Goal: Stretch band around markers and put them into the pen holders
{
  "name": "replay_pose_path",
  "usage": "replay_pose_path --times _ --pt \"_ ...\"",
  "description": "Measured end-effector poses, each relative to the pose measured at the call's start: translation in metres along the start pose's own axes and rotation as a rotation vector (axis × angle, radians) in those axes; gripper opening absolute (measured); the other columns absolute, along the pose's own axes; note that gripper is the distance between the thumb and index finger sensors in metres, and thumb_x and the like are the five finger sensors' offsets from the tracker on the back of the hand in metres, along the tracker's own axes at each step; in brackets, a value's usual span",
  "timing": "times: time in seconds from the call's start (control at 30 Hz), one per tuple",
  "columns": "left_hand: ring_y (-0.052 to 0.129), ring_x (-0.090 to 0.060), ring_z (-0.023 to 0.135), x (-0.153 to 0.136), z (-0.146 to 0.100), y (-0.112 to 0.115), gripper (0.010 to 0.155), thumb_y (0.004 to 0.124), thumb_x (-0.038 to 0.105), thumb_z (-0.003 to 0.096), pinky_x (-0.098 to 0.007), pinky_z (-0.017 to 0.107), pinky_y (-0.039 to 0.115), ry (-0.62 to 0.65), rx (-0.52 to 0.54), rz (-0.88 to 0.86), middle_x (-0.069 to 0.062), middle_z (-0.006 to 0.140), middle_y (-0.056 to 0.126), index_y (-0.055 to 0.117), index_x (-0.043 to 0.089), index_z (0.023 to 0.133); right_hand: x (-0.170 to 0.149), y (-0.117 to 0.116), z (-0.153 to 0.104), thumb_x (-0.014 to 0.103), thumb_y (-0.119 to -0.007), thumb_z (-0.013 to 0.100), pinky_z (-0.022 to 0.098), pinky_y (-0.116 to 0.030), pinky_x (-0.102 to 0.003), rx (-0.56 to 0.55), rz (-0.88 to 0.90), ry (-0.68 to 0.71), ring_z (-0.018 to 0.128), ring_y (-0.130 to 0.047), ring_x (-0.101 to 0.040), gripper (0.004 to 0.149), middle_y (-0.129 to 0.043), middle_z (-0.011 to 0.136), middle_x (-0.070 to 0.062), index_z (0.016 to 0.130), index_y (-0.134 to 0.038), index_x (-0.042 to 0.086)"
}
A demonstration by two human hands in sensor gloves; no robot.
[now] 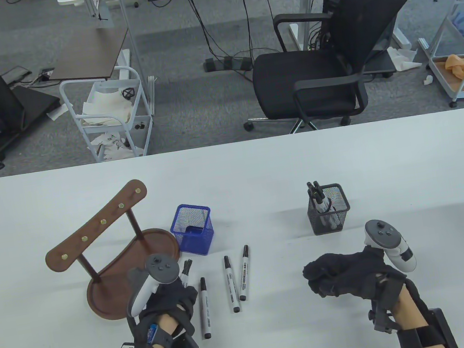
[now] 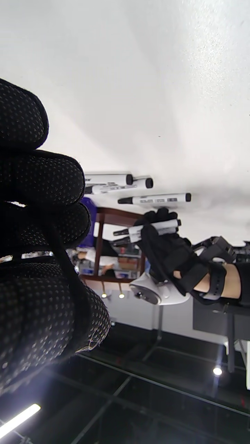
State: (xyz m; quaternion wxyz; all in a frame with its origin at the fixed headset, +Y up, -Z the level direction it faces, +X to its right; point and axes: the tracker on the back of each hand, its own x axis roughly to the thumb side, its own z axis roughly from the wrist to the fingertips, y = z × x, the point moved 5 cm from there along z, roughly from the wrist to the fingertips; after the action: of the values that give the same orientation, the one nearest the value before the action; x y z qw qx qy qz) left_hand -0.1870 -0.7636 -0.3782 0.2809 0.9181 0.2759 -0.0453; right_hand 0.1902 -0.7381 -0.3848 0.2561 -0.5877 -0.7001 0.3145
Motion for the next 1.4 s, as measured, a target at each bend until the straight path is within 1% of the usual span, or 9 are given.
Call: replay_pose_path --times 0.13,0.4,0.5,0.67,0.77,0.9,1.03,1.2,1.4 --pt "0.085 -0.049 0.081 0.007 -0.004 0.002 0.048 0.061 0.027 0.0616 -0.058 0.057 0.083 0.021 -0.01 -0.004 -0.033 0.101 0.062 0.047 -0.001 0.098 0.0 0.0 0.0 0.036 -0.095 0.046 0.063 -0.066 -0.062 0.0 0.001 0.002 0.075 -0.089 -0.038 0.053 -0.094 0.089 -0.008 0.095 -0.079 0.026" --pt "0.094 -0.048 0.077 0.018 -0.008 0.005 0.046 0.062 0.025 0.0614 -0.055 0.052 0.09 0.053 -0.021 -0.043 -0.031 0.098 0.071 0.049 0.0 0.098 0.0 0.0 0.0 0.036 -0.095 0.046 0.063 -0.067 -0.062 0.0 0.004 0.006 0.075 -0.089 -0.037 0.053 -0.094 0.088 -0.008 0.095 -0.079 0.026" --pt "0.098 -0.044 0.072 0.018 -0.007 0.006 0.047 0.062 0.025 0.0611 -0.053 0.048 0.093 0.059 -0.004 -0.06 -0.028 0.096 0.076 0.05 0.001 0.099 0.001 0.0 0.0 0.036 -0.095 0.046 0.063 -0.067 -0.062 0.001 0.004 0.007 0.075 -0.089 -0.037 0.053 -0.094 0.088 -0.008 0.095 -0.079 0.026" --pt "0.103 -0.033 0.064 0.019 -0.006 0.008 0.047 0.063 0.025 0.0607 -0.05 0.044 0.095 0.066 0.008 -0.098 -0.02 0.087 0.083 0.048 0.002 0.099 0.001 0.001 0.0 0.036 -0.095 0.046 0.063 -0.067 -0.062 0.002 0.005 0.01 0.075 -0.089 -0.037 0.053 -0.094 0.088 -0.008 0.095 -0.079 0.026" --pt "0.098 -0.027 0.063 0.02 -0.005 0.011 0.049 0.062 0.024 0.0609 -0.049 0.046 0.092 0.075 0.001 -0.121 -0.015 0.086 0.079 0.041 0.004 0.101 0.001 0.001 -0.001 0.036 -0.095 0.046 0.063 -0.067 -0.062 0.001 0.007 0.01 0.075 -0.089 -0.038 0.053 -0.094 0.088 -0.008 0.095 -0.079 0.026" --pt "0.094 -0.02 0.056 0.018 -0.003 0.014 0.054 0.06 0.025 0.0621 -0.044 0.041 0.09 0.055 -0.008 -0.121 -0.014 0.086 0.075 0.033 0.003 0.103 0.001 0.0 -0.001 0.036 -0.095 0.046 0.063 -0.067 -0.062 0.002 0.005 0.008 0.075 -0.089 -0.037 0.053 -0.094 0.088 -0.008 0.095 -0.079 0.026" --pt "0.094 -0.015 0.048 0.014 -0.002 0.017 0.062 0.068 0.028 0.0614 -0.041 0.036 0.091 0.028 -0.005 -0.098 -0.012 0.081 0.078 0.032 0.002 0.105 0.001 0.001 -0.001 0.036 -0.095 0.046 0.063 -0.067 -0.062 0.001 0.007 0.009 0.075 -0.089 -0.037 0.053 -0.094 0.088 -0.008 0.095 -0.079 0.026" --pt "0.094 -0.013 0.043 0.008 -0.001 0.023 0.071 0.077 0.032 0.0582 -0.039 0.032 0.092 -0.018 0.009 -0.049 -0.01 0.077 0.08 0.034 0.001 0.106 0.001 0.001 -0.001 0.036 -0.095 0.046 0.063 -0.067 -0.062 0.002 0.005 0.011 0.075 -0.089 -0.037 0.053 -0.094 0.088 -0.008 0.095 -0.079 0.026" --pt "0.095 -0.014 0.042 0.005 0.001 0.032 0.076 0.081 0.036 0.0574 -0.039 0.031 0.091 -0.055 -0.004 0.008 -0.011 0.076 0.081 0.037 -0.001 0.106 0.001 0.001 -0.001 0.036 -0.095 0.046 0.063 -0.067 -0.062 0.002 0.005 0.01 0.075 -0.089 -0.037 0.052 -0.094 0.088 -0.008 0.095 -0.079 0.026"
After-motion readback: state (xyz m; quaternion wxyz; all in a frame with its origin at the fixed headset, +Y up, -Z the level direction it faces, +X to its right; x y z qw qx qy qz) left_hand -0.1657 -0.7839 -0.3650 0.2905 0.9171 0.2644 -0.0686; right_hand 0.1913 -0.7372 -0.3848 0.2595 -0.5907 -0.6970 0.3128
